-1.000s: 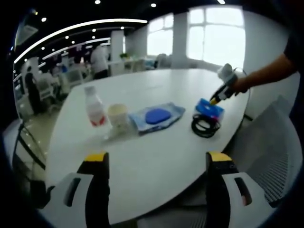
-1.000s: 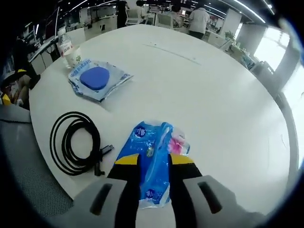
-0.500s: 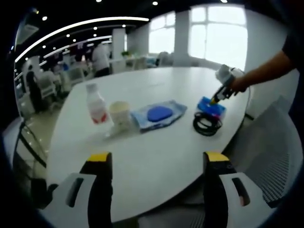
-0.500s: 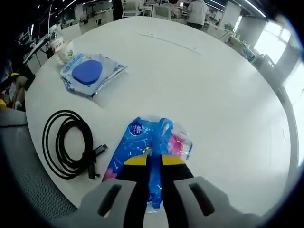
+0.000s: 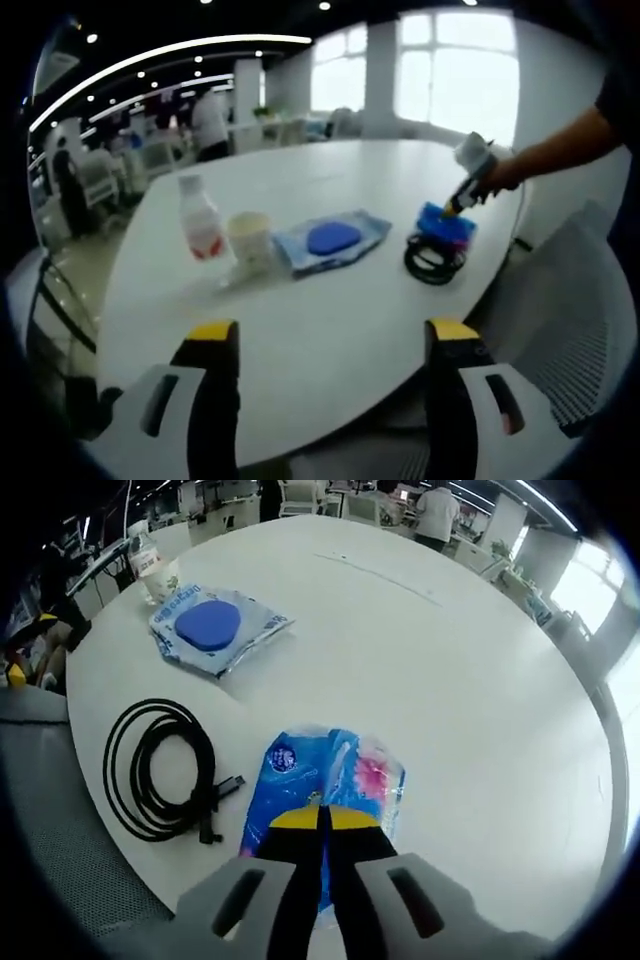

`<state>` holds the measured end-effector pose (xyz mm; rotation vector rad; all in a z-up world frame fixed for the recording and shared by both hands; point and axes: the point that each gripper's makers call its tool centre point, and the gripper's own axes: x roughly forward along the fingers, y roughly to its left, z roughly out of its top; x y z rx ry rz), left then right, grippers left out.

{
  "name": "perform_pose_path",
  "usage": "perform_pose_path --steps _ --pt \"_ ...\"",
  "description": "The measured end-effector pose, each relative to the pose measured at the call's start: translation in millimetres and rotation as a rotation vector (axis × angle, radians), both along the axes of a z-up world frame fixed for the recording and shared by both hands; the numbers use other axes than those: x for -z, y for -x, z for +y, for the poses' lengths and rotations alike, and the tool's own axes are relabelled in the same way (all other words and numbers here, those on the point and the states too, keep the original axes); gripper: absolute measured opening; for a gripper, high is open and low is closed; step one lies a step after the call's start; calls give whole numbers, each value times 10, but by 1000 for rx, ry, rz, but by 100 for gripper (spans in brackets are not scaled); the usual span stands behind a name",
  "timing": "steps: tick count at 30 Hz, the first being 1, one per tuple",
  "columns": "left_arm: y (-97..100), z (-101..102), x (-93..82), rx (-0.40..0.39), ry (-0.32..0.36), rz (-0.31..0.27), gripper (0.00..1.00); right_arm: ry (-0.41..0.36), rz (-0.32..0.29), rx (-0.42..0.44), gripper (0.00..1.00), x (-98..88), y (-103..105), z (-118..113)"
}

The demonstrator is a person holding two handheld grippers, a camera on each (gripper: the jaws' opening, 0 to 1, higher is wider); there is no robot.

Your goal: Arrange the tabletop items into an orderly group along one side of the table until the central work area is clear of visible clutter.

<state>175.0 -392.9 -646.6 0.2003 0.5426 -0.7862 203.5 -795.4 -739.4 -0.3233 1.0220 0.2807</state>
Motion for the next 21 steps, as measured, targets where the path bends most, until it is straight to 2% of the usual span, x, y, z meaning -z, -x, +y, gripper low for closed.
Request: perform_pose_path --steps 10,21 --pt "12 -10 4 11 -1 5 72 24 -41 -84 0 -199 -54 55" --pt "16 -9 10 11 -2 7 72 65 -69 -225 0 -493 -199 144"
